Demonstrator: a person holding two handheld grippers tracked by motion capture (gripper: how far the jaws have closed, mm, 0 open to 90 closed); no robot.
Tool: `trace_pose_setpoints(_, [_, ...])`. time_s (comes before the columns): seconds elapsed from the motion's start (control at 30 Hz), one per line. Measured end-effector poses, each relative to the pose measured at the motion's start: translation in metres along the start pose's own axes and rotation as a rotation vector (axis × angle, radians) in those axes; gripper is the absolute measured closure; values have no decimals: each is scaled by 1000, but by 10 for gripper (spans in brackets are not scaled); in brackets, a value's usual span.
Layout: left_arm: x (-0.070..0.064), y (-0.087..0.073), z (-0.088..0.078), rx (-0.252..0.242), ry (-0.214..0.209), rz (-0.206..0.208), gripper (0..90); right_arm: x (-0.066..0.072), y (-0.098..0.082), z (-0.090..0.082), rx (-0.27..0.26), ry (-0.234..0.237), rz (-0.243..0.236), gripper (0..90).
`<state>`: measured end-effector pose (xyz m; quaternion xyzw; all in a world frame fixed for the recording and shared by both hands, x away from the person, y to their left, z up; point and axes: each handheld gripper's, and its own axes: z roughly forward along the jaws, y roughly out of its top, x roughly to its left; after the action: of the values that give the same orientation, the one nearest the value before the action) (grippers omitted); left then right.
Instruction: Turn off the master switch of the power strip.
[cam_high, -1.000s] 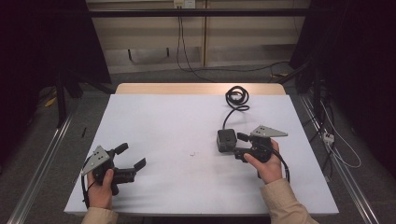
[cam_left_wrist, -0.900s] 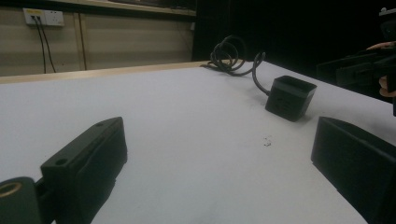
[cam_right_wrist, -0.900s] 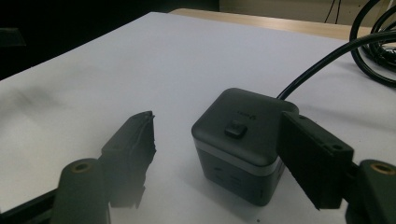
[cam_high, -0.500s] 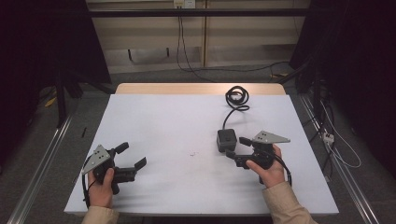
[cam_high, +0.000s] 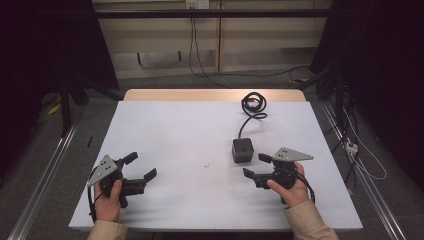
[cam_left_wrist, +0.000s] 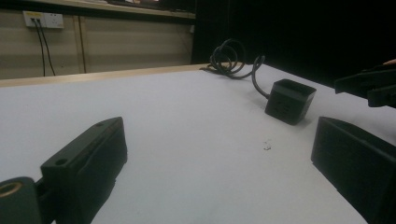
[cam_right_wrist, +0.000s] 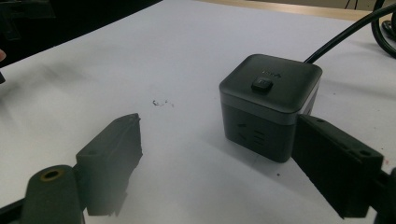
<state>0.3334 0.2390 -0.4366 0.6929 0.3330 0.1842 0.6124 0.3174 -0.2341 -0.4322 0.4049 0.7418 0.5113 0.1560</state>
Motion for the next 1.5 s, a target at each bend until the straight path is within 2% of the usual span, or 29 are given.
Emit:
trace_pose_setpoints(0.83, [-1, 0, 2, 2, -3, 1, 34, -4, -13, -17, 14, -22, -33, 150])
trace_pose_setpoints(1.1, [-1, 0, 2, 5, -4, 2, 34, -4, -18, -19, 32, -24, -44, 151])
trace_pose_setpoints(1.5, [-1, 0, 2, 7, -3, 4, 34, -7, -21, -27, 26, -31, -48, 150])
